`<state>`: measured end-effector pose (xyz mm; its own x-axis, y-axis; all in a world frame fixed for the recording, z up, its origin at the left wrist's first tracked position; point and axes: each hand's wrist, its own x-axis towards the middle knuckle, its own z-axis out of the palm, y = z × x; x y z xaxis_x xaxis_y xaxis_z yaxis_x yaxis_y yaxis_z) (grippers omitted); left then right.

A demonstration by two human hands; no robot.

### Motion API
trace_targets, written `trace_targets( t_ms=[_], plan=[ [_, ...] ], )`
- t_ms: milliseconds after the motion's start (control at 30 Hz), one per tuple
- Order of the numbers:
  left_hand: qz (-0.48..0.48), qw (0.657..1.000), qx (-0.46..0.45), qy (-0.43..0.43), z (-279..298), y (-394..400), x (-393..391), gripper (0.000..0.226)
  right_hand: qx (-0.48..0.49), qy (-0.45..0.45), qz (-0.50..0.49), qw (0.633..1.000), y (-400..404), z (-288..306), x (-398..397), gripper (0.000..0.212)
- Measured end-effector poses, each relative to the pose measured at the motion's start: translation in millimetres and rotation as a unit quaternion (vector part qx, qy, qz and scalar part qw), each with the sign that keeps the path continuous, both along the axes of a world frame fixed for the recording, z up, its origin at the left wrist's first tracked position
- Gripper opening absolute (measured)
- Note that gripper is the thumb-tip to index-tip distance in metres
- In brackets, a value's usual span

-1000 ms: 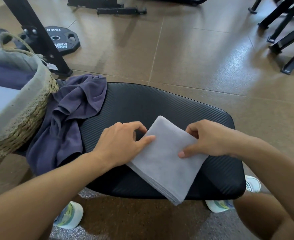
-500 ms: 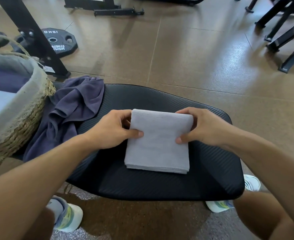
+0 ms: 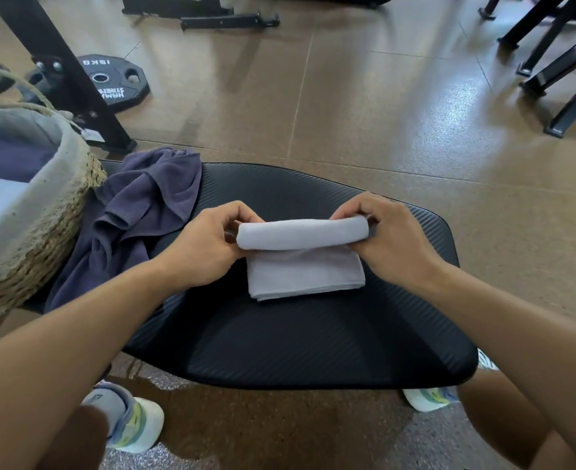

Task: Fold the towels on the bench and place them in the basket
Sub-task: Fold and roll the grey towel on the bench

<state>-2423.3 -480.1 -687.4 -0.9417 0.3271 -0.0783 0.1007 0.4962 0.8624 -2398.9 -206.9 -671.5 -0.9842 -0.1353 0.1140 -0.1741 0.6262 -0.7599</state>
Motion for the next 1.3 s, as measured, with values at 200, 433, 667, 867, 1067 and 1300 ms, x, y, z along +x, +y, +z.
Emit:
trace_targets(
  t_ms=[200, 433, 667, 867, 1067, 1300],
  plan=[
    [-0.031, 0.999, 0.002, 0.015, -0.5, 0.1, 16.7, 0.039, 0.047, 0.01, 0.081, 0.996, 16.1, -2.0, 11.8, 0.048],
    [-0.006, 1.0, 0.001, -0.005, 9.2, 8.6, 30.3, 0.019, 0.082, -0.063, 0.108, 0.989, 25.9, 5.7, 26.5, 0.051],
    [-0.033, 0.998, -0.046, -0.031, 10.5, 7.9, 24.6, 0.048, 0.089, -0.094, 0.05, 0.99, 12.3, 5.6, 29.5, 0.058],
    [-0.045, 0.987, -0.149, -0.035, 10.3, 17.5, 23.2, 0.052, 0.17, -0.164, 0.097, 0.967, 15.6, 8.1, 17.8, 0.088],
    [-0.01, 0.987, -0.159, -0.013, 6.3, 22.6, 24.8, 0.054, 0.113, -0.156, 0.06, 0.98, 9.9, 4.1, 11.3, 0.04],
    [0.002, 0.978, -0.192, 0.08, 8.7, 22.2, 38.4, 0.044, 0.236, -0.227, 0.083, 0.941, 11.1, 23.6, 2.4, 0.049]
  ],
)
